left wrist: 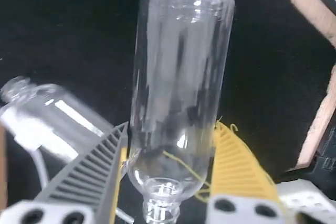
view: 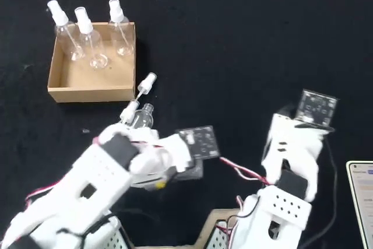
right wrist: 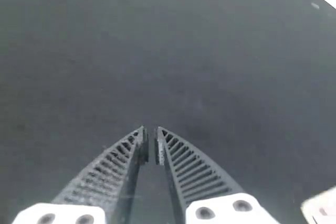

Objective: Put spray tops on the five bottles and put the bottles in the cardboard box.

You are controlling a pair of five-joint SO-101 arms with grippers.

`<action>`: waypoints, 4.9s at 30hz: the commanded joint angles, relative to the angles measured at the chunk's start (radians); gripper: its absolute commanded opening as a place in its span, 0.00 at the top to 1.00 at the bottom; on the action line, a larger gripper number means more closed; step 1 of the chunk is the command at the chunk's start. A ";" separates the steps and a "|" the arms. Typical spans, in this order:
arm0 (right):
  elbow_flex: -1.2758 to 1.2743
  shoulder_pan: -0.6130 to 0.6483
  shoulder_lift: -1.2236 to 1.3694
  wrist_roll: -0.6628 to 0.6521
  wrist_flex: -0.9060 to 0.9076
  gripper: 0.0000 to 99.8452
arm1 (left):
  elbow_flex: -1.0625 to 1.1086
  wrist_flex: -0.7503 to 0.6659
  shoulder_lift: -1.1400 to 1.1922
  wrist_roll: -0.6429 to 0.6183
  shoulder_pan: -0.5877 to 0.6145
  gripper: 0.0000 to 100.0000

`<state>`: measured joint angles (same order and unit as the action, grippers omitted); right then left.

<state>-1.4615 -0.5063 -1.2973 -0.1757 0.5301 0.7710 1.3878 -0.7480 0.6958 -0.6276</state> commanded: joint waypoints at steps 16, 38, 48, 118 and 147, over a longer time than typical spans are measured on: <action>0.030 -0.046 -0.019 -0.118 0.048 0.96 | -0.478 0.290 0.203 -0.061 0.059 0.72; 0.047 -0.012 -0.019 -0.118 0.046 0.96 | -0.139 0.371 0.204 -0.301 0.124 0.72; 0.048 -0.018 -0.019 -0.118 0.046 0.96 | -0.073 0.370 0.212 0.008 0.125 0.72; 0.045 -0.021 -0.019 -0.120 0.044 0.96 | 0.113 -0.506 0.226 -1.151 0.130 0.62; 0.041 -0.021 -0.019 -0.120 0.046 0.96 | 0.105 -0.603 0.302 -0.967 0.128 0.96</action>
<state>-1.4615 -0.5278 -1.2973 -0.2846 0.5715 0.9045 0.7787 -0.3705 -0.3951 -0.5094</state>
